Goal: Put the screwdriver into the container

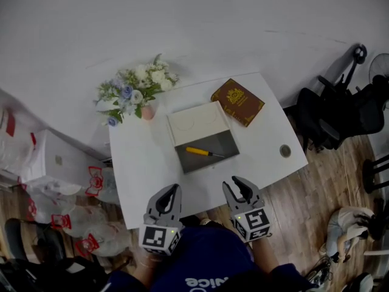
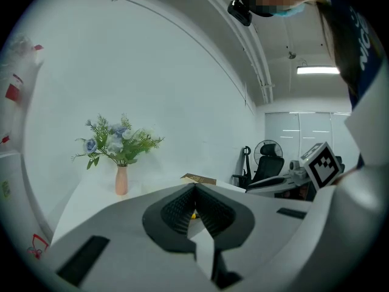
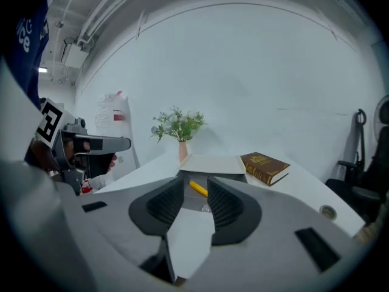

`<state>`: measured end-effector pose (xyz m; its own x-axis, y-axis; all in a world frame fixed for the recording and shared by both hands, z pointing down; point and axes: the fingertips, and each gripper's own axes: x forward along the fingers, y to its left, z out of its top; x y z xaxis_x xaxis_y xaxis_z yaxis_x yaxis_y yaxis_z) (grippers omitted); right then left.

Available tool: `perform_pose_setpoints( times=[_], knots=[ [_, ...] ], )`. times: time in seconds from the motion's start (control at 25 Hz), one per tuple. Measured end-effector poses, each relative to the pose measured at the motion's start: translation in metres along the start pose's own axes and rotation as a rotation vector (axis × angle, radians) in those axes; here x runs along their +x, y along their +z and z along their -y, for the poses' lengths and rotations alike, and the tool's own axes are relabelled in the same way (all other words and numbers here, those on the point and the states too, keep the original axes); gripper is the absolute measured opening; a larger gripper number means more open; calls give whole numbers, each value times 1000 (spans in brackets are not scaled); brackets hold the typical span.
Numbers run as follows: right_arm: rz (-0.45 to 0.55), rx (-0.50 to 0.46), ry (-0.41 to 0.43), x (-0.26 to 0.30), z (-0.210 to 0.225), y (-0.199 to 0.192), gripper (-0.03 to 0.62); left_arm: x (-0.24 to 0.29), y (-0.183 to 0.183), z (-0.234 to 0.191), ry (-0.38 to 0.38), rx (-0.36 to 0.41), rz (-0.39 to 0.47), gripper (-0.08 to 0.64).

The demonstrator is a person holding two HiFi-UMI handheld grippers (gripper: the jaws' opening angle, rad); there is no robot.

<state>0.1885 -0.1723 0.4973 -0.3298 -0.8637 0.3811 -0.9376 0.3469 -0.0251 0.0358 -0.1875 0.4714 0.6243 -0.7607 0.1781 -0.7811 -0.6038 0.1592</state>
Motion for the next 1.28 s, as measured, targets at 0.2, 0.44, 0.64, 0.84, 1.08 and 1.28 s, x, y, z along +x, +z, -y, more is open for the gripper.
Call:
perform_pose_setpoints(
  times=[0.2, 0.44, 0.64, 0.84, 1.08, 1.28],
  knots=[
    [19, -32, -8, -7, -1, 6, 132, -1, 2, 7, -1, 1, 10, 17],
    [29, -42, -3, -6, -8, 7, 35, -3, 4, 11, 12, -14, 25, 17],
    [48, -20, -10, -7, -9, 10, 21, -6, -2, 11, 18, 3, 17, 17],
    [87, -13, -21, -9, -8, 21, 21, -8, -5, 9, 41, 20, -9, 17],
    [94, -54, -19, -8, -11, 23, 21, -10, -7, 0, 80, 12, -20, 17],
    [86, -73, -16, -12, -11, 21, 21, -13, -4, 7, 82, -1, -25, 17]
  ],
)
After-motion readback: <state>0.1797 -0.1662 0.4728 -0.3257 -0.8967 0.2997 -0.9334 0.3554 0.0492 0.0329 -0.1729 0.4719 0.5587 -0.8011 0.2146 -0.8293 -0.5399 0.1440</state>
